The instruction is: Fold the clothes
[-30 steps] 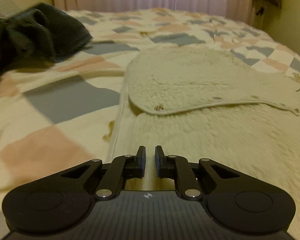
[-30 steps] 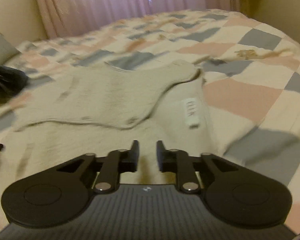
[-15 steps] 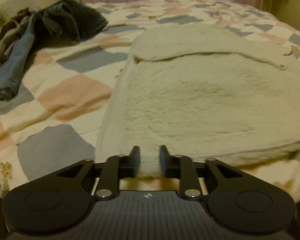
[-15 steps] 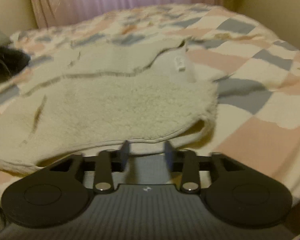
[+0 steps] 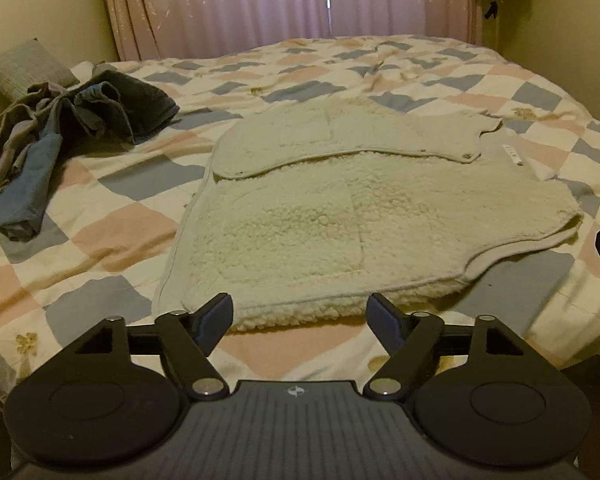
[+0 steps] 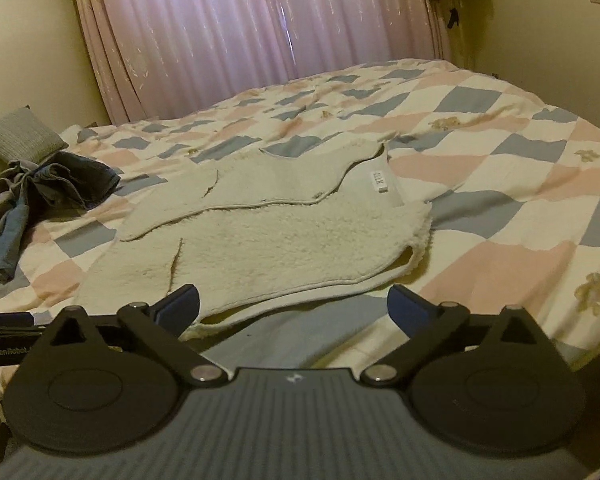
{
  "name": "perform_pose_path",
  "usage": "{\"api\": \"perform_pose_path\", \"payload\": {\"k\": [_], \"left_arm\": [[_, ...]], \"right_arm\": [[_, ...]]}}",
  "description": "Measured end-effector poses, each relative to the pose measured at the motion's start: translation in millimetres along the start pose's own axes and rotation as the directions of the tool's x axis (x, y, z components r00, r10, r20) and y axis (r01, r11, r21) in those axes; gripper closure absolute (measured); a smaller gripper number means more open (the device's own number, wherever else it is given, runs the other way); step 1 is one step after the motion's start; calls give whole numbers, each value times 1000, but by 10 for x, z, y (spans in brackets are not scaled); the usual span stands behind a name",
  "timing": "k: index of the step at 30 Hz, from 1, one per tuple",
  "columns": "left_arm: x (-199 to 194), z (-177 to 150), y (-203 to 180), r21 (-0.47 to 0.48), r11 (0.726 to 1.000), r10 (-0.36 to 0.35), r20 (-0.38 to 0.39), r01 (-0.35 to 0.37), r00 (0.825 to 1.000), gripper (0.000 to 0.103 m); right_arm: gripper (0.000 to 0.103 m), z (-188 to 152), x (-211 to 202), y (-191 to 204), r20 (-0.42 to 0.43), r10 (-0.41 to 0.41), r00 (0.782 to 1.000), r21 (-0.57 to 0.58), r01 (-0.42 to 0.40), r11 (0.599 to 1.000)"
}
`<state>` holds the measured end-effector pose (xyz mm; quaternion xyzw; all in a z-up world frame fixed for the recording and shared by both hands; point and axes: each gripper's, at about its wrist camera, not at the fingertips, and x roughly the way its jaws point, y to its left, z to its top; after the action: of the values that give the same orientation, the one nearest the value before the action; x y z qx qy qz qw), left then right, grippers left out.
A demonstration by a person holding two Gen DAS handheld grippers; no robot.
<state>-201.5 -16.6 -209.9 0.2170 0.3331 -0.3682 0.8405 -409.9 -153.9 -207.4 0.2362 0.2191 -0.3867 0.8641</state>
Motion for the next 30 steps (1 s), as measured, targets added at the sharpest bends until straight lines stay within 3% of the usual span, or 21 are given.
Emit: {"api": "perform_pose_path", "payload": {"k": [11, 22, 30], "left_arm": [[-158, -151, 173, -59, 998, 32, -1, -32, 999, 18], [-212, -298, 435, -131, 989, 63, -15, -64, 998, 14], [-117, -268, 468, -126, 989, 72, -36, -76, 997, 13]], "right_arm": [[1, -59, -154, 122, 9, 24, 1000, -2, -24, 1000], [1, -93, -29, 286, -39, 16, 999, -42, -18, 999], [1, -88, 90, 325, -54, 43, 998, -48, -45, 998]]}}
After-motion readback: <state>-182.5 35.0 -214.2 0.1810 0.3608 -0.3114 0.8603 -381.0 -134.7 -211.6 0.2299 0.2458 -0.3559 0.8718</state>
